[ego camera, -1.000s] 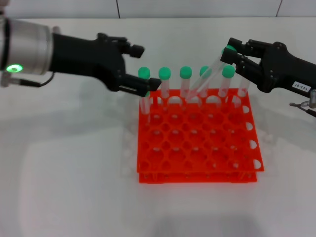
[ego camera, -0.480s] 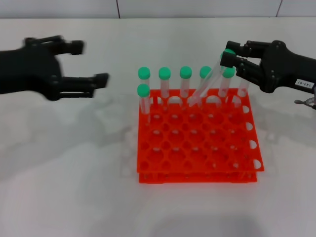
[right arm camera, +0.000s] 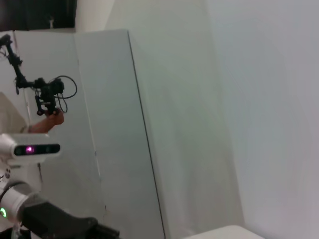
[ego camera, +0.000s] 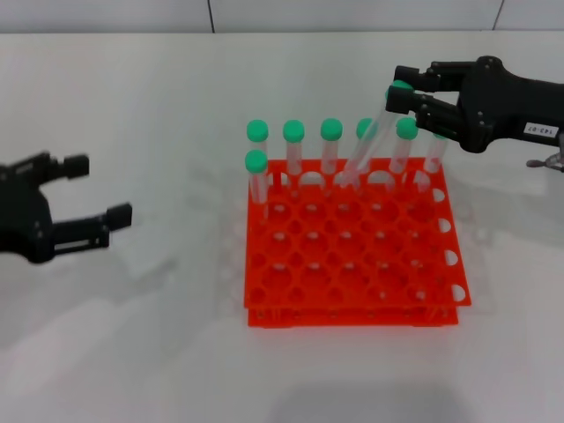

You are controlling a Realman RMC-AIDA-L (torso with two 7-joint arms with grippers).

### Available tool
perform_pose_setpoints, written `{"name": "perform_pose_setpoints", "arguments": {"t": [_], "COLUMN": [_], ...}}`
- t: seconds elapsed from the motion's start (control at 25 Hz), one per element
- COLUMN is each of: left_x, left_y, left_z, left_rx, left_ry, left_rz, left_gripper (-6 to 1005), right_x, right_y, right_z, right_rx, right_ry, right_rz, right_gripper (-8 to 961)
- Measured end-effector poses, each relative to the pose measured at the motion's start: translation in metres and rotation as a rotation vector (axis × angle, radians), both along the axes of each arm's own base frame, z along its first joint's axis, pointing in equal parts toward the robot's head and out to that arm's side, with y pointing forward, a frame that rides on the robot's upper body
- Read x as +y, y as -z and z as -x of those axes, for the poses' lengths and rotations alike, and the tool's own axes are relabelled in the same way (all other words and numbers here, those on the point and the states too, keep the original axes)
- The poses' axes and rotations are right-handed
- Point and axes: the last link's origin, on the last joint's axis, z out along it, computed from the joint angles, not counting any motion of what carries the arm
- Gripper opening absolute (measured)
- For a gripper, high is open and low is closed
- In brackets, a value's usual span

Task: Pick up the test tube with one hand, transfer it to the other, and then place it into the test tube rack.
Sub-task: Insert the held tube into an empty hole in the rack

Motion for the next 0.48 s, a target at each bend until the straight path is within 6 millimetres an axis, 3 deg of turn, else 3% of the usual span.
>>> {"name": "perform_pose_setpoints", "arguments": {"t": [0.28,0.48], "left_x": [-0.011,-0.016], "left_y": [0.023,0.029], "left_z": [0.041,0.048], "left_rx": [-0.022,-0.035], "left_ry": [-0.013,-0.015], "left_rz": [-0.001,0.0], "left_gripper": [895,895], "right_x": [0.005,0.008], "right_y": [0.003,0.004], "right_z": [0.013,0.025], "right_rx": [-0.056,-0.092], "right_ry": [-0.027,-0.049], "right_rz": [0.028,0.044], "right_gripper": [255,256]}}
